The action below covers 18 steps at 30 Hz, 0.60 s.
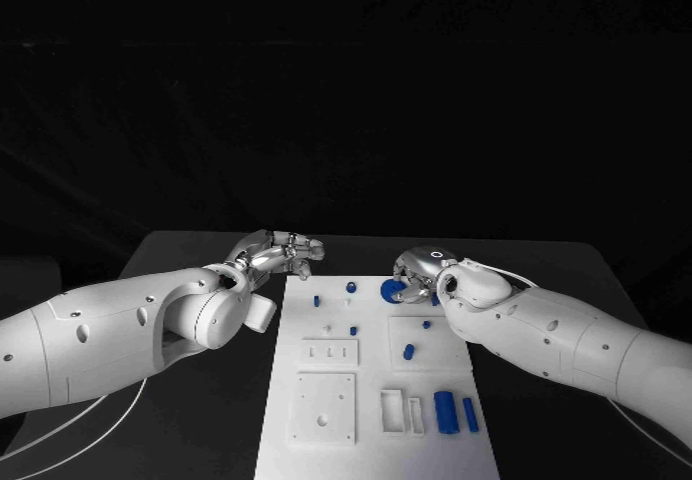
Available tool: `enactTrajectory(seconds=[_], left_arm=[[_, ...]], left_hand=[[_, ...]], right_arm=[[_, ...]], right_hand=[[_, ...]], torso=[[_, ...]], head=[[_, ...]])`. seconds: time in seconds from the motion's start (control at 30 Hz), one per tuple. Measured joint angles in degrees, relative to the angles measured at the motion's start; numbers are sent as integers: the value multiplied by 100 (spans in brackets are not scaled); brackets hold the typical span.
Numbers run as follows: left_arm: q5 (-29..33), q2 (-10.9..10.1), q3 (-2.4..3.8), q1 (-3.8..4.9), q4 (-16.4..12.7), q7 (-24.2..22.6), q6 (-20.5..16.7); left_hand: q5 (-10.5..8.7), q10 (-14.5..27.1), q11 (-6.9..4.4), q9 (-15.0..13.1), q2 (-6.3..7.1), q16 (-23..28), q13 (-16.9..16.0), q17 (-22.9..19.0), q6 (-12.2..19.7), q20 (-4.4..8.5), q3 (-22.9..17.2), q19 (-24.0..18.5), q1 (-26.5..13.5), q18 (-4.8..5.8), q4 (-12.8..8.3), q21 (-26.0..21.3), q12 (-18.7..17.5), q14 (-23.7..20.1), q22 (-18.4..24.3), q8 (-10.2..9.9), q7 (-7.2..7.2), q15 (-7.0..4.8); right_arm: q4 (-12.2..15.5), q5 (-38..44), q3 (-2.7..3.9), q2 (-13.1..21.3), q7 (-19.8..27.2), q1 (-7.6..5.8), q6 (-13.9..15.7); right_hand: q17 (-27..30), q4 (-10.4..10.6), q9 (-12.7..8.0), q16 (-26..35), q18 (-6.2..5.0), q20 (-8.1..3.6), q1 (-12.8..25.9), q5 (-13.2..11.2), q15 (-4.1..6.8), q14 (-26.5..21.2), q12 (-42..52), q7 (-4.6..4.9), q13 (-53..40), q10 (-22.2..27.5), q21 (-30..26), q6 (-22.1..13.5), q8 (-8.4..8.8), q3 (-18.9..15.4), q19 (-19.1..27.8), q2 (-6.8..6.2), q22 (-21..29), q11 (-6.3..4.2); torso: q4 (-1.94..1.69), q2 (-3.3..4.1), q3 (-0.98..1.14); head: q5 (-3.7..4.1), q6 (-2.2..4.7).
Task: Assemble the parts on the task board
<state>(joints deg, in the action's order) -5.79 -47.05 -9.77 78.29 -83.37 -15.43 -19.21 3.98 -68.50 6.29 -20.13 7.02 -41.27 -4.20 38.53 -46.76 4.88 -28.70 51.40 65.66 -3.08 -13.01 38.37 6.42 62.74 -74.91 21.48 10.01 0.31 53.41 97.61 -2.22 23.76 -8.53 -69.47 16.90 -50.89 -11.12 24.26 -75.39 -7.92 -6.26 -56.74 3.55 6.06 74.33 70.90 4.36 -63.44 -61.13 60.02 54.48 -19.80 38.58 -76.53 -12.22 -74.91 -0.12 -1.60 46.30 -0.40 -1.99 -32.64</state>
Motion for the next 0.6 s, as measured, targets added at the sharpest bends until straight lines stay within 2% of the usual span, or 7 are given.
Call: enactTrajectory(seconds=[0.23,0.27,0.43,0.6], left_arm=[[0,2,0,0,3,1,0],[0,2,0,0,3,1,0],[0,2,1,0,3,2,0],[0,6,1,0,3,4,0]], left_hand=[[0,0,0,0,0,0,0,0,0,0,0,0,0,0,0,0,0,0,0,0,0,0],[0,0,0,1,0,0,0,1,0,0,0,0,0,-1,0,0,0,0,0,0,0,0],[0,0,0,1,0,0,0,-2,0,0,0,0,0,0,0,0,0,0,0,0,0,0],[0,0,0,1,0,0,0,-5,0,-1,0,0,0,0,0,0,0,0,-4,0,0,0]], right_arm=[[51,202,-71,-15,-131,-6,87],[55,223,-78,-18,-148,-6,98],[50,314,-110,-31,-203,-4,146],[16,336,-138,-44,-184,-13,166]], right_hand=[[-3,-18,7,0,-1,13,-29,-1,9,10,0,-15,-15,-21,9,19,-16,19,-12,-32,0,-21],[-7,-16,39,0,-1,22,33,-1,9,10,0,-15,-15,-21,9,19,-16,17,-22,-94,0,-20],[-13,47,39,0,-3,23,115,0,9,10,0,-13,-15,-21,9,38,-18,-32,-23,-176,0,-20],[-19,62,29,0,-8,23,122,0,9,10,-20,-6,-9,-21,9,48,-35,-47,-23,-182,0,-20]], torso=[[1,0,3],[1,0,3],[0,0,3],[-1,0,2]], head=[[2,-4],[3,-5],[9,-9],[10,-4]])
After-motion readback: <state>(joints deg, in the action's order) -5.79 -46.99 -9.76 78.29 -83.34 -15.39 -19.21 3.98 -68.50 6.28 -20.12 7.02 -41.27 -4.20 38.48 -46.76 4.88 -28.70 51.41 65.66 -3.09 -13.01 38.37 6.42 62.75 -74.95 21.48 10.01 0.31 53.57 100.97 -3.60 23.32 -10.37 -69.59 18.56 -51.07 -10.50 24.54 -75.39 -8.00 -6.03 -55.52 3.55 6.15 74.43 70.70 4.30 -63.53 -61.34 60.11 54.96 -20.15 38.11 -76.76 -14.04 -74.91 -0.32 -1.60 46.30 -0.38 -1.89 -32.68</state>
